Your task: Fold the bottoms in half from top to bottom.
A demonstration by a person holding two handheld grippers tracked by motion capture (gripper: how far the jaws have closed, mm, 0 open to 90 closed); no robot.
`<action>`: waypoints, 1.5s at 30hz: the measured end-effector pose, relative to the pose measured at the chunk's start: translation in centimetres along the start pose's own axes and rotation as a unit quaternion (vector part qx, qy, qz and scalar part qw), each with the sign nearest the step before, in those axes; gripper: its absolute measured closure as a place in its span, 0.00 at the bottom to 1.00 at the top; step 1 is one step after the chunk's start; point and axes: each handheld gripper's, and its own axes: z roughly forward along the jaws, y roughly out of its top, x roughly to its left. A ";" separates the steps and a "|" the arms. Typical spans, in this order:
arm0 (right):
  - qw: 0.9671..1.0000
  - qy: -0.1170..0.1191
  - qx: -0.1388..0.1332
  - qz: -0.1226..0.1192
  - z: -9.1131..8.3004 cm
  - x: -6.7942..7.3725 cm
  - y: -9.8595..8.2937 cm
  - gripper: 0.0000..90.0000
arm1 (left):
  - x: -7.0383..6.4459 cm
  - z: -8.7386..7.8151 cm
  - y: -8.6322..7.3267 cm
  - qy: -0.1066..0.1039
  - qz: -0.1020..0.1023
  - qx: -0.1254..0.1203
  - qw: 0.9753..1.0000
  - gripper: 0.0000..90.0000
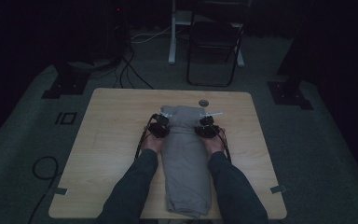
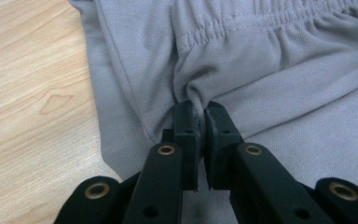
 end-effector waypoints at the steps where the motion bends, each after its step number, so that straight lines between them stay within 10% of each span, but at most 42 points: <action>1: 1.000 -0.001 0.001 -0.005 0.0 0.0 0.0 0.91 | 0.0 -0.1 0.0 -0.002 0.000 0.001 1.000 0.95; 10: 0.999 0.016 -0.034 -0.006 -2.9 -0.3 0.3 0.94 | 0.1 -4.0 1.1 -0.049 -0.011 -0.055 0.997 0.96; 17: 0.991 0.035 -0.120 -0.044 -9.7 0.3 1.2 0.94 | -0.6 -10.8 1.5 -0.104 0.001 -0.120 0.987 0.96; 23: 0.984 0.073 -0.149 -0.058 -14.8 1.8 -1.1 0.94 | -1.9 -15.5 -1.4 -0.138 0.027 -0.147 0.979 0.96; 34: 0.994 0.092 -0.007 -0.059 -10.8 4.5 -13.7 0.93 | -5.7 -9.9 -13.0 -0.166 0.020 -0.025 0.986 0.94; 45: 0.995 0.083 -0.043 -0.047 -8.3 3.6 -11.8 0.93 | -3.6 -7.0 -10.0 -0.121 0.020 -0.048 0.991 0.94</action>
